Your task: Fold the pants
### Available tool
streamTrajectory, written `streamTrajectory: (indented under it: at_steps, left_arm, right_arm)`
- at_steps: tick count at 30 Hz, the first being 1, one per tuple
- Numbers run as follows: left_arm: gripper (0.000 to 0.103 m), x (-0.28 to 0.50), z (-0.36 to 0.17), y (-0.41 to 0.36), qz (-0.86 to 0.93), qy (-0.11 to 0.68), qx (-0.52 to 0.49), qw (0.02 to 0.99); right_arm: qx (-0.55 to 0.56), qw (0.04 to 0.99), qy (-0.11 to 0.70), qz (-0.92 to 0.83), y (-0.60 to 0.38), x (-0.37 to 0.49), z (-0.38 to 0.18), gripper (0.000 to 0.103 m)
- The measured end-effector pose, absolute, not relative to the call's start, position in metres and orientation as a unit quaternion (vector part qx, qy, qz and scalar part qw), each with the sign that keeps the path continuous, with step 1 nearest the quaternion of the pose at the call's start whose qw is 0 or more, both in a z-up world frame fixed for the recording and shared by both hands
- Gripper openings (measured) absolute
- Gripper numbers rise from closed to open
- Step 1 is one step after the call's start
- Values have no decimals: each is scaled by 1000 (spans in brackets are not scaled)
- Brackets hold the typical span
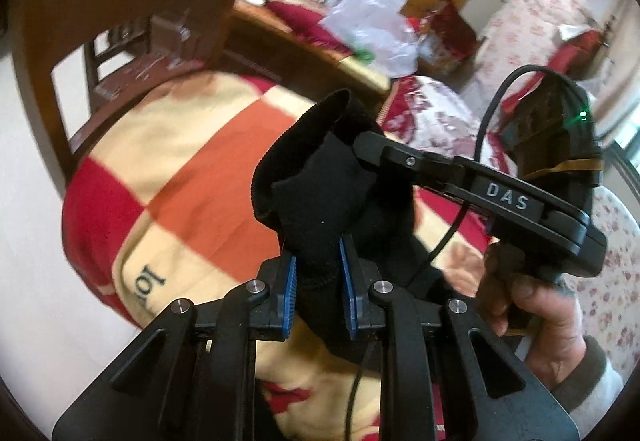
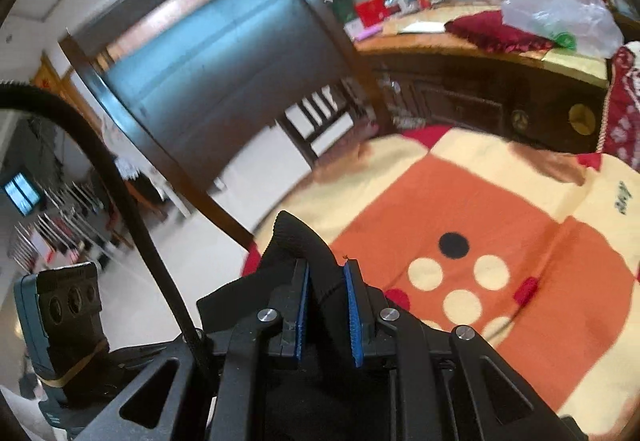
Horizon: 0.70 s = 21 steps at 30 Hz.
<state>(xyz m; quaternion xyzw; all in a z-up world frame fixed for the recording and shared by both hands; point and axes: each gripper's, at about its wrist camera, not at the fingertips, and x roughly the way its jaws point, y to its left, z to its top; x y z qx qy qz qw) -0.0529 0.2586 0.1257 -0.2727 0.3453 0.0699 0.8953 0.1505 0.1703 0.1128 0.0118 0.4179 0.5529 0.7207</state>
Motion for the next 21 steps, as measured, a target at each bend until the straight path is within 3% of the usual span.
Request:
streamTrajectory:
  at_steps: [11,21]
  left_arm:
    - [18,-37,162,193,-9,334,-222,916]
    - [18,-17,158,114,-94,366,-174,909]
  right_arm:
    - [97,749,385,531,73,154,149,16]
    - [164,765,380,494,-28,160,140,16]
